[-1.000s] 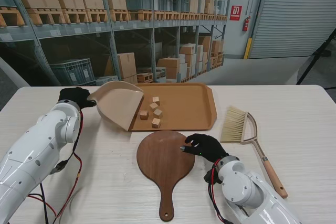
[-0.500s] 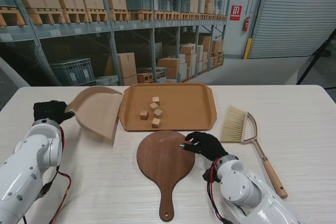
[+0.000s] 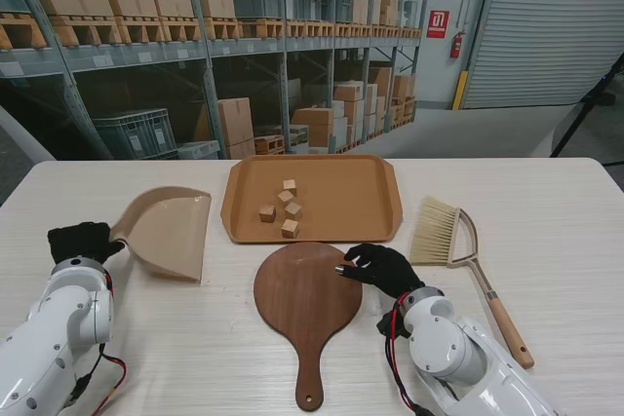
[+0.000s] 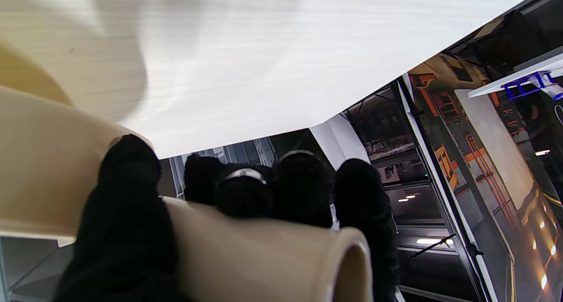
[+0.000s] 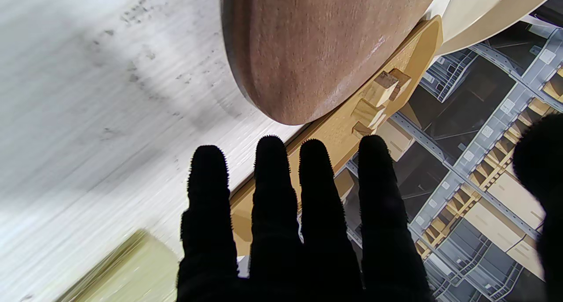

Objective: Sweep wood blocks off a wooden cutting board into a dustpan and pour them into a container

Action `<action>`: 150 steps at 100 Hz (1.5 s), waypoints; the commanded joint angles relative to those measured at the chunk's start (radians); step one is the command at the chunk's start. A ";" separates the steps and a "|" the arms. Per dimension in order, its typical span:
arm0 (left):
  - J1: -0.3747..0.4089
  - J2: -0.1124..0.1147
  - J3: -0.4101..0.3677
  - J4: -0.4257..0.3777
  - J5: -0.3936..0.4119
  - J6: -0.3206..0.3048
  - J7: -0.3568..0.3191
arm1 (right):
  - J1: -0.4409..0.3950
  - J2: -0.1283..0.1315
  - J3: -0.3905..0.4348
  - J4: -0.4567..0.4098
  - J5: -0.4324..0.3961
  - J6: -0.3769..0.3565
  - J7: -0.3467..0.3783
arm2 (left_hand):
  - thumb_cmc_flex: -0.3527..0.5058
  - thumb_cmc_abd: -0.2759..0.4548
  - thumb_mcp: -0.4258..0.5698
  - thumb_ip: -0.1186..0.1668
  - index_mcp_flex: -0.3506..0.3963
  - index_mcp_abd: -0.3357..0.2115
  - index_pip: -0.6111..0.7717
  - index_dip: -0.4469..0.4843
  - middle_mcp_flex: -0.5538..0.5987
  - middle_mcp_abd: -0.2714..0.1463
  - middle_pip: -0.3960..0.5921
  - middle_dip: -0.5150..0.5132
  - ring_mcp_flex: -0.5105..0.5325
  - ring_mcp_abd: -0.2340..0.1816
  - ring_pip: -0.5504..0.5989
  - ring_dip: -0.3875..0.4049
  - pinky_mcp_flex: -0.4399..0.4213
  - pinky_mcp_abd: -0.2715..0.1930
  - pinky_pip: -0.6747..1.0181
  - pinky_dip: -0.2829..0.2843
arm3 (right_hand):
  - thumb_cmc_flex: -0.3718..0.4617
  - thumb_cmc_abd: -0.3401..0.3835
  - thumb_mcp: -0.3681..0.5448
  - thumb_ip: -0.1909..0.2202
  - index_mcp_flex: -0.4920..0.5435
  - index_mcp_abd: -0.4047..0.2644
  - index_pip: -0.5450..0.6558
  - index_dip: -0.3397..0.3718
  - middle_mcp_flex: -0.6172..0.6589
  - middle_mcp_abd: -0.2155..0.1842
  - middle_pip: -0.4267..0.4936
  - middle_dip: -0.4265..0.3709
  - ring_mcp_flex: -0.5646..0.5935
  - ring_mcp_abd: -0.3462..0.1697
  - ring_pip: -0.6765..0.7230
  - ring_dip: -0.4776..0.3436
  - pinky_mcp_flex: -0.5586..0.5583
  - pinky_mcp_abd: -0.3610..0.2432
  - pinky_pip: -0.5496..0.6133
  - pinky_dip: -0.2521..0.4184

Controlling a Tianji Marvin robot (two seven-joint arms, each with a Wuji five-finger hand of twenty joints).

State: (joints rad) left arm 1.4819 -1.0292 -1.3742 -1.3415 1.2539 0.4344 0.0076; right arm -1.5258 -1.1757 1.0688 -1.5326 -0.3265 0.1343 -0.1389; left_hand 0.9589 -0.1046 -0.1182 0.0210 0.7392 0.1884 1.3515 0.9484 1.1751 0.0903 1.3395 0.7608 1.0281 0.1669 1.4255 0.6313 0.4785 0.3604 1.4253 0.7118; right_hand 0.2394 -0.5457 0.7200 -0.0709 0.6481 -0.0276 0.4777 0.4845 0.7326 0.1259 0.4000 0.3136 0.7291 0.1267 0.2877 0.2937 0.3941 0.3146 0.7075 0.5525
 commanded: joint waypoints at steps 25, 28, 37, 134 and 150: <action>-0.015 -0.007 0.058 0.074 -0.042 0.050 -0.012 | -0.010 -0.001 -0.002 -0.007 -0.002 0.007 0.018 | 0.087 0.205 0.099 -0.023 0.044 0.041 -0.013 -0.037 0.032 -0.135 0.030 -0.007 0.018 -0.120 -0.041 -0.007 -0.039 -0.002 0.023 0.023 | 0.030 0.014 -0.031 0.007 0.020 -0.023 0.015 0.011 0.021 -0.017 0.016 0.012 0.019 -0.005 0.022 0.016 -0.003 0.038 -0.001 0.024; -0.016 -0.007 0.061 0.079 -0.046 0.053 -0.013 | -0.010 -0.001 -0.002 -0.008 -0.001 0.008 0.018 | 0.085 0.207 0.099 -0.025 0.033 0.041 -0.032 -0.051 0.017 -0.121 0.004 -0.015 0.002 -0.109 -0.063 -0.010 -0.051 -0.004 0.014 0.020 | 0.033 0.014 -0.032 0.007 0.020 -0.022 0.015 0.011 0.023 -0.015 0.017 0.013 0.018 -0.005 0.022 0.016 -0.003 0.038 0.000 0.024; -0.016 -0.006 0.068 0.088 -0.054 0.058 -0.018 | -0.011 -0.001 -0.003 -0.008 0.000 0.010 0.018 | 0.081 0.210 0.098 -0.029 -0.001 0.046 -0.090 -0.097 -0.033 -0.083 -0.074 -0.036 -0.047 -0.077 -0.133 -0.010 -0.089 -0.012 -0.015 0.014 | 0.037 0.016 -0.035 0.008 0.020 -0.024 0.016 0.011 0.020 -0.016 0.017 0.013 0.019 -0.006 0.024 0.017 -0.003 0.037 0.000 0.024; 0.147 0.005 -0.094 -0.095 0.039 -0.061 -0.229 | -0.012 -0.004 -0.004 -0.010 0.008 0.019 0.014 | -0.270 0.174 0.080 -0.046 -0.291 0.116 -0.766 -0.437 -0.549 0.139 -0.766 -0.266 -0.563 0.100 -0.858 -0.096 -0.461 -0.026 -0.365 -0.146 | 0.069 0.039 -0.059 0.015 0.026 -0.025 0.019 0.011 0.018 -0.014 0.020 0.013 0.011 -0.004 0.029 0.017 -0.006 0.037 -0.001 0.024; 0.180 0.004 -0.138 -0.153 0.053 -0.102 -0.272 | -0.012 -0.003 -0.003 -0.011 0.004 0.016 0.014 | -0.289 0.151 0.082 -0.046 -0.311 0.118 -0.794 -0.426 -0.587 0.135 -0.755 -0.245 -0.608 0.094 -0.903 -0.093 -0.494 -0.034 -0.402 -0.178 | 0.070 0.038 -0.060 0.016 0.025 -0.023 0.019 0.010 0.018 -0.013 0.020 0.013 0.011 -0.005 0.029 0.016 -0.006 0.036 -0.001 0.024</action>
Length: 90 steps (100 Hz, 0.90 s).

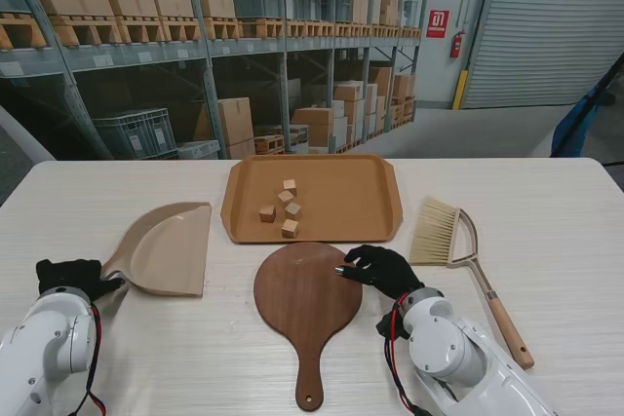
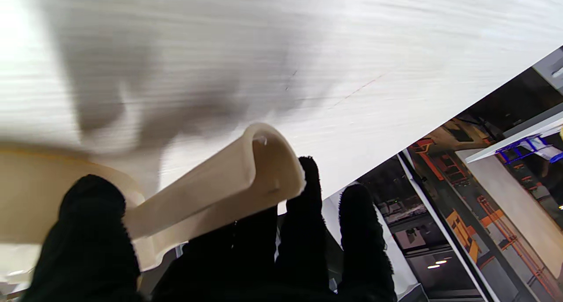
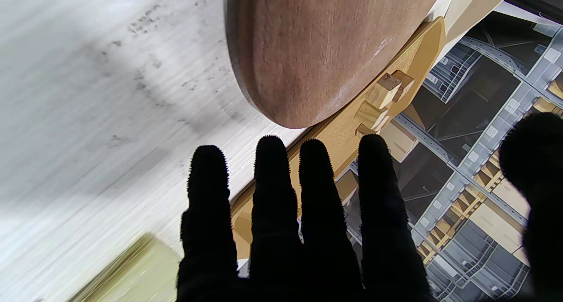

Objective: Sweep wood blocks off a wooden cutting board into a dustpan and pour them into a container

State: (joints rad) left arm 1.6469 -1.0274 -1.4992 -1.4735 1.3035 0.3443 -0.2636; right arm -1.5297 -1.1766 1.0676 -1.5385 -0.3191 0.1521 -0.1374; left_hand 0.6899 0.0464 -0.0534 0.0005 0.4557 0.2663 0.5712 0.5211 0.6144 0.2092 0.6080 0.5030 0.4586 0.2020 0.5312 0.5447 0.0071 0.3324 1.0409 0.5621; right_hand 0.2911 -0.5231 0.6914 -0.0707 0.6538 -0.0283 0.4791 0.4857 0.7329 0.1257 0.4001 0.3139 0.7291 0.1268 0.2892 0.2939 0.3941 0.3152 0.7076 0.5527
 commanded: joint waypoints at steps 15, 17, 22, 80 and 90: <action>0.051 0.000 -0.063 -0.087 0.013 -0.062 -0.030 | -0.008 -0.001 0.001 -0.006 -0.007 -0.003 0.012 | -0.023 -0.011 0.017 -0.026 -0.046 0.038 -0.032 0.001 -0.058 0.014 -0.030 0.017 -0.065 0.056 -0.026 -0.006 -0.042 -0.011 -0.038 -0.041 | 0.017 0.016 -0.032 0.016 0.020 -0.023 0.017 0.009 0.017 -0.013 0.019 0.012 0.011 -0.003 0.027 0.016 -0.006 0.037 -0.001 0.024; 0.055 0.000 -0.070 -0.096 0.015 -0.068 -0.034 | -0.008 -0.001 0.001 -0.006 -0.007 -0.003 0.012 | -0.024 -0.012 0.017 -0.026 -0.048 0.039 -0.036 0.000 -0.063 0.015 -0.033 0.017 -0.069 0.057 -0.030 -0.006 -0.043 -0.012 -0.041 -0.043 | 0.017 0.016 -0.032 0.016 0.019 -0.023 0.017 0.009 0.017 -0.013 0.019 0.012 0.012 -0.004 0.028 0.016 -0.006 0.037 -0.001 0.024; 0.067 -0.001 -0.085 -0.122 0.015 -0.081 -0.045 | -0.007 -0.001 0.002 -0.007 -0.009 -0.003 0.012 | -0.032 -0.013 0.017 -0.026 -0.053 0.039 -0.059 -0.006 -0.080 0.026 -0.048 0.016 -0.080 0.058 -0.044 -0.006 -0.046 -0.014 -0.051 -0.051 | 0.015 0.015 -0.032 0.016 0.020 -0.025 0.017 0.009 0.017 -0.013 0.018 0.012 0.011 -0.005 0.027 0.016 -0.007 0.036 -0.001 0.024; -0.124 -0.046 0.077 -0.189 -0.484 -0.244 0.160 | 0.094 -0.003 -0.011 -0.038 -0.041 0.038 0.025 | -0.038 -0.013 0.017 -0.027 0.000 0.021 -0.149 -0.032 -0.061 0.048 -0.204 -0.080 -0.041 0.089 -0.092 -0.018 -0.014 0.007 -0.041 -0.053 | -0.037 -0.006 -0.010 0.012 -0.001 -0.024 0.001 0.004 -0.003 -0.010 -0.003 0.005 0.003 -0.005 0.015 0.013 -0.015 0.038 -0.011 0.022; -0.188 -0.053 0.150 -0.159 -0.583 -0.261 0.158 | 0.112 -0.007 -0.021 -0.038 -0.033 0.048 0.020 | -0.049 -0.009 0.017 -0.027 0.009 0.002 -0.212 -0.068 -0.057 0.064 -0.264 -0.134 -0.032 0.101 -0.128 -0.044 -0.004 0.019 -0.049 -0.056 | -0.048 -0.007 -0.003 0.011 -0.005 -0.025 -0.002 0.004 -0.009 -0.010 -0.008 0.002 0.001 -0.005 0.011 0.012 -0.016 0.040 -0.014 0.022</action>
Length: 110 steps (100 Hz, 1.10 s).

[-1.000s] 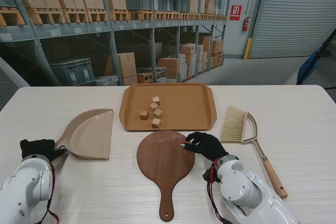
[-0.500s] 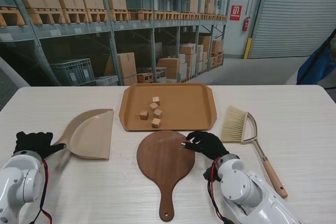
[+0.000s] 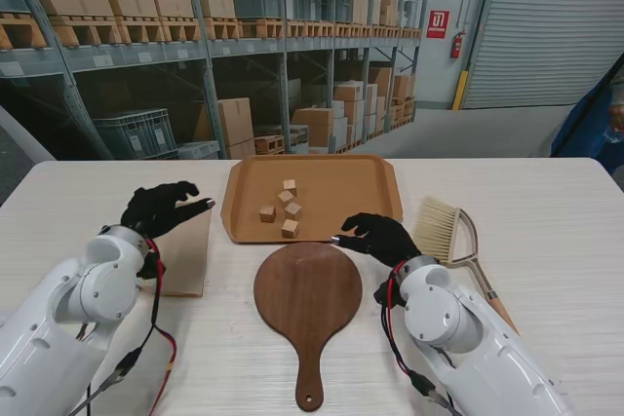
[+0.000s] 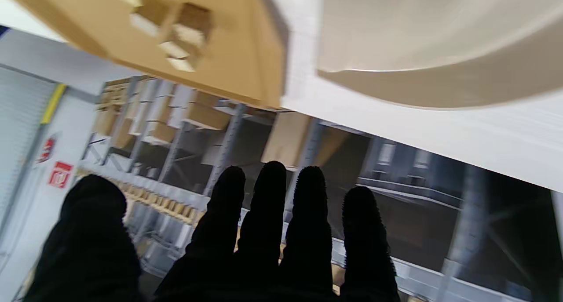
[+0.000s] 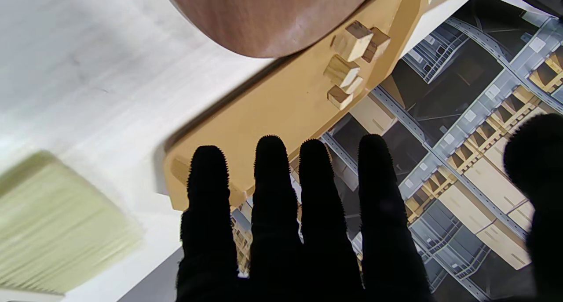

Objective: Sweep wood blocks off a wooden cutting board into a dustpan and pour them into a container

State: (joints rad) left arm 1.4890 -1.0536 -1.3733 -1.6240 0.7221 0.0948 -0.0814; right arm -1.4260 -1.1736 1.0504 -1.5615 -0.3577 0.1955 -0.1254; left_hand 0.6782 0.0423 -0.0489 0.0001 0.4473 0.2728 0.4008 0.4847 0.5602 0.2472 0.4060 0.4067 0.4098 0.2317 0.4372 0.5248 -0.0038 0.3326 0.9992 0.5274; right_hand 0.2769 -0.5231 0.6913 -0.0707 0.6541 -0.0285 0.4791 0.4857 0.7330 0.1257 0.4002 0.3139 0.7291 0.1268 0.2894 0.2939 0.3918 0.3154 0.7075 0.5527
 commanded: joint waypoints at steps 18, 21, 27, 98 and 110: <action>-0.117 -0.047 0.147 0.060 -0.164 -0.021 -0.014 | 0.025 -0.020 -0.019 -0.012 0.020 0.026 -0.012 | -0.066 0.010 0.011 -0.029 0.040 -0.008 -0.128 -0.072 -0.017 0.054 -0.121 -0.103 -0.002 0.091 -0.124 -0.085 0.014 0.039 -0.063 -0.048 | -0.056 -0.008 0.006 0.009 -0.011 -0.024 -0.006 0.002 -0.017 -0.008 -0.016 -0.003 -0.001 -0.007 0.006 0.011 -0.016 0.039 -0.020 0.022; -0.128 -0.052 0.165 0.070 -0.190 -0.019 -0.010 | 0.026 -0.022 -0.022 -0.010 0.021 0.028 -0.018 | -0.071 0.013 0.009 -0.030 0.048 -0.003 -0.131 -0.073 -0.013 0.058 -0.121 -0.105 -0.007 0.095 -0.133 -0.091 0.012 0.042 -0.072 -0.052 | -0.059 -0.009 0.008 0.008 -0.011 -0.023 -0.007 0.002 -0.018 -0.009 -0.017 -0.004 -0.001 -0.006 0.006 0.010 -0.016 0.041 -0.021 0.023; -0.145 -0.060 0.197 0.089 -0.236 -0.016 -0.001 | 0.029 -0.026 -0.027 -0.007 0.025 0.034 -0.026 | -0.073 0.015 0.010 -0.029 0.062 0.004 -0.139 -0.075 -0.010 0.063 -0.124 -0.110 -0.014 0.103 -0.153 -0.106 0.011 0.045 -0.089 -0.061 | -0.066 -0.008 0.011 0.007 -0.013 -0.025 -0.008 0.002 -0.022 -0.007 -0.020 -0.006 -0.002 -0.007 0.005 0.010 -0.017 0.040 -0.023 0.023; -0.119 -0.106 0.329 0.142 -0.473 0.042 0.044 | 0.033 -0.041 -0.086 0.062 0.082 0.042 -0.029 | -0.055 0.029 0.012 -0.029 0.152 0.017 -0.139 -0.058 0.059 0.073 -0.090 -0.091 0.022 0.107 -0.122 -0.093 0.024 0.049 -0.084 -0.059 | -0.087 0.018 0.017 0.004 -0.013 -0.025 -0.003 0.002 -0.031 -0.004 -0.019 -0.019 -0.005 -0.005 0.006 0.011 -0.015 0.037 -0.030 0.031; -0.117 -0.106 0.333 0.148 -0.473 0.049 0.041 | 0.029 -0.039 -0.081 0.060 0.084 0.041 -0.026 | -0.054 0.034 0.012 -0.029 0.153 0.017 -0.142 -0.057 0.061 0.074 -0.089 -0.090 0.024 0.109 -0.118 -0.092 0.024 0.050 -0.080 -0.057 | -0.089 0.026 0.015 0.004 -0.012 -0.028 -0.002 0.002 -0.029 -0.005 -0.017 -0.019 -0.005 -0.007 0.007 0.011 -0.015 0.037 -0.031 0.033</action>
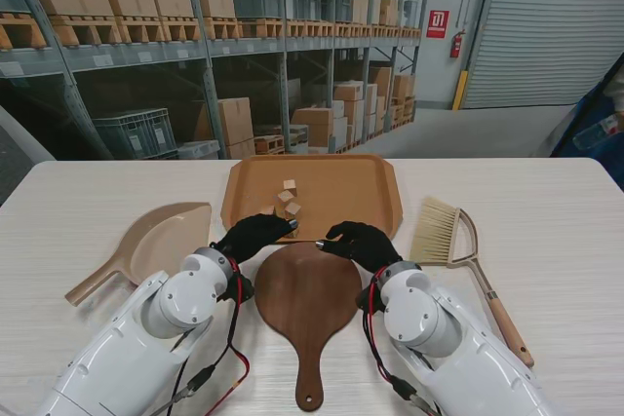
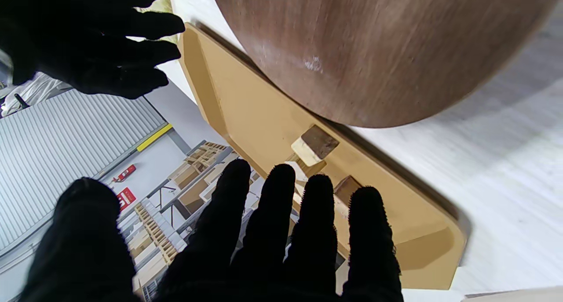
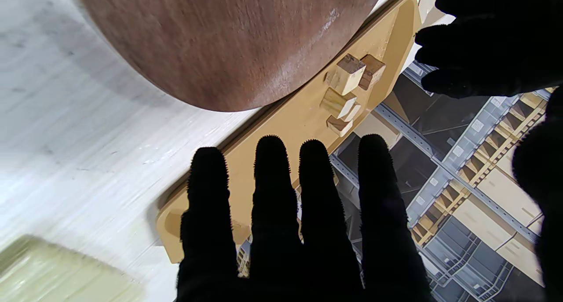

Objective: Sweep wood blocks off a wooden cutting board into a dustpan and pour them into a container

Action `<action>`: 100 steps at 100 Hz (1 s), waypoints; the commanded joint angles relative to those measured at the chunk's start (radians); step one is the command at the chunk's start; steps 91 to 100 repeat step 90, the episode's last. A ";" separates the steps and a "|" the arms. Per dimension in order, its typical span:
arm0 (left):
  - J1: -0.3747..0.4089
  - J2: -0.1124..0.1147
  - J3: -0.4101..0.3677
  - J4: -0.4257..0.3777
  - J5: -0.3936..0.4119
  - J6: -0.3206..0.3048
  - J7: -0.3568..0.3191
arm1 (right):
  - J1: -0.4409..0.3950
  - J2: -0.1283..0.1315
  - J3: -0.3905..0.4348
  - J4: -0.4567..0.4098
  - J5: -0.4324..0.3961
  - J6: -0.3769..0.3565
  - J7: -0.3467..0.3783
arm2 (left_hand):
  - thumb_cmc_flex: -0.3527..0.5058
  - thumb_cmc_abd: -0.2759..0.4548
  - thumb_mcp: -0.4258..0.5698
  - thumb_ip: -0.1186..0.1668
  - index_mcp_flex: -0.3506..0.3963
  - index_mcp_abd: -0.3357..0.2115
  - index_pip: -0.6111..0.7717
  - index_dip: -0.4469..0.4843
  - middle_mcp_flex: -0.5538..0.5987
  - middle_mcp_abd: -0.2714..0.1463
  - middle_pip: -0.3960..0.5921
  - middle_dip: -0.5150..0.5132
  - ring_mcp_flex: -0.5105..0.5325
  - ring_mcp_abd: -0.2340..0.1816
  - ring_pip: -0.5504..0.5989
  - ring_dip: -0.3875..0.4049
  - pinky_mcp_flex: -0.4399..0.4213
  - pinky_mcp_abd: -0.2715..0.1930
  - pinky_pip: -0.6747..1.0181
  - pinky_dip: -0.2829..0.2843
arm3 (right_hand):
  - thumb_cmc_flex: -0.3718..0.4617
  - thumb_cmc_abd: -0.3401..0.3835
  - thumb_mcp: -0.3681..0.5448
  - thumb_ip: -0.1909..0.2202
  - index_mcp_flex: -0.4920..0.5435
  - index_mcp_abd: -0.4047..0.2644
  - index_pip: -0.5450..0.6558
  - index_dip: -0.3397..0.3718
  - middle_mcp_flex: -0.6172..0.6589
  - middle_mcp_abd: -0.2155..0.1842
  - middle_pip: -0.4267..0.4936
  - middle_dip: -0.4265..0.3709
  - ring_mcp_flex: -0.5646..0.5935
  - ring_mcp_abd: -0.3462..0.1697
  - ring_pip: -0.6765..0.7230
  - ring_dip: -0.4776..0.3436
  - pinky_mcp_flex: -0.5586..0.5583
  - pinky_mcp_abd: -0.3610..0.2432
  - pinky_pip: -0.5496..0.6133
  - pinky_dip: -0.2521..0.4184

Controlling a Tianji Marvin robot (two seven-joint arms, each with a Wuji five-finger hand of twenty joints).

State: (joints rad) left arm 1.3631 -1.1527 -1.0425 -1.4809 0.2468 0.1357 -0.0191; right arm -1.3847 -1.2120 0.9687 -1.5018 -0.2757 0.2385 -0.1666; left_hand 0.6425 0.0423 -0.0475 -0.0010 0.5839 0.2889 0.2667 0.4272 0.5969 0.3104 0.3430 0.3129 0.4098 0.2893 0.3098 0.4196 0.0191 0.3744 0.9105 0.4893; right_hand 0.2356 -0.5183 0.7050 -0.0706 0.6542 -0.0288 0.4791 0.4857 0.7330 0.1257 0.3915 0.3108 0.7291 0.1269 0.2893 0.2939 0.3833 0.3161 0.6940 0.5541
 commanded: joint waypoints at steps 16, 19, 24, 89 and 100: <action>0.007 -0.009 0.002 0.007 -0.008 0.017 -0.019 | -0.016 0.000 0.013 -0.007 0.003 0.000 0.014 | -0.013 0.037 0.011 -0.027 0.023 0.005 -0.010 0.002 0.032 0.013 -0.021 0.007 0.030 0.055 0.017 0.017 0.001 0.007 0.015 -0.016 | -0.048 0.027 -0.002 0.005 -0.012 -0.025 -0.002 0.001 -0.025 -0.004 -0.006 -0.015 -0.006 -0.005 0.007 0.011 -0.007 0.036 -0.018 0.033; 0.006 -0.009 0.003 0.008 -0.008 0.017 -0.019 | -0.017 0.000 0.015 -0.009 0.003 0.000 0.014 | -0.014 0.039 0.011 -0.027 0.025 0.006 -0.010 0.002 0.035 0.012 -0.019 0.008 0.033 0.054 0.019 0.018 0.002 0.006 0.018 -0.014 | -0.049 0.027 -0.002 0.005 -0.011 -0.026 -0.002 0.001 -0.024 -0.005 -0.006 -0.015 -0.006 -0.006 0.007 0.011 -0.007 0.036 -0.018 0.033; 0.005 -0.009 0.004 0.009 -0.007 0.017 -0.019 | -0.017 0.000 0.018 -0.011 0.003 -0.001 0.013 | -0.013 0.044 0.011 -0.027 0.027 0.008 -0.011 0.002 0.042 0.014 -0.015 0.011 0.038 0.055 0.025 0.020 0.004 0.005 0.022 -0.012 | -0.048 0.028 -0.003 0.005 -0.010 -0.024 -0.002 0.001 -0.022 -0.004 -0.005 -0.014 -0.005 -0.006 0.007 0.012 -0.007 0.036 -0.018 0.034; 0.014 -0.009 -0.004 0.005 -0.009 0.027 -0.018 | -0.011 0.003 0.015 -0.012 0.002 -0.009 0.024 | -0.009 0.064 0.010 -0.027 0.035 0.017 -0.026 0.003 0.047 0.019 -0.007 0.023 0.035 0.060 0.039 0.029 -0.002 0.004 0.036 -0.004 | -0.044 0.031 -0.007 0.006 -0.008 -0.025 -0.001 0.001 -0.011 -0.007 0.000 -0.006 -0.003 -0.008 0.010 0.013 -0.006 0.036 -0.020 0.038; 0.014 -0.009 -0.005 0.005 -0.009 0.027 -0.018 | -0.011 0.003 0.015 -0.012 0.002 -0.009 0.024 | -0.009 0.064 0.010 -0.027 0.036 0.017 -0.026 0.003 0.047 0.019 -0.007 0.023 0.034 0.060 0.039 0.029 -0.002 0.004 0.037 -0.004 | -0.044 0.031 -0.007 0.006 -0.008 -0.025 -0.001 0.001 -0.010 -0.006 0.001 -0.006 -0.002 -0.007 0.010 0.013 -0.006 0.036 -0.020 0.038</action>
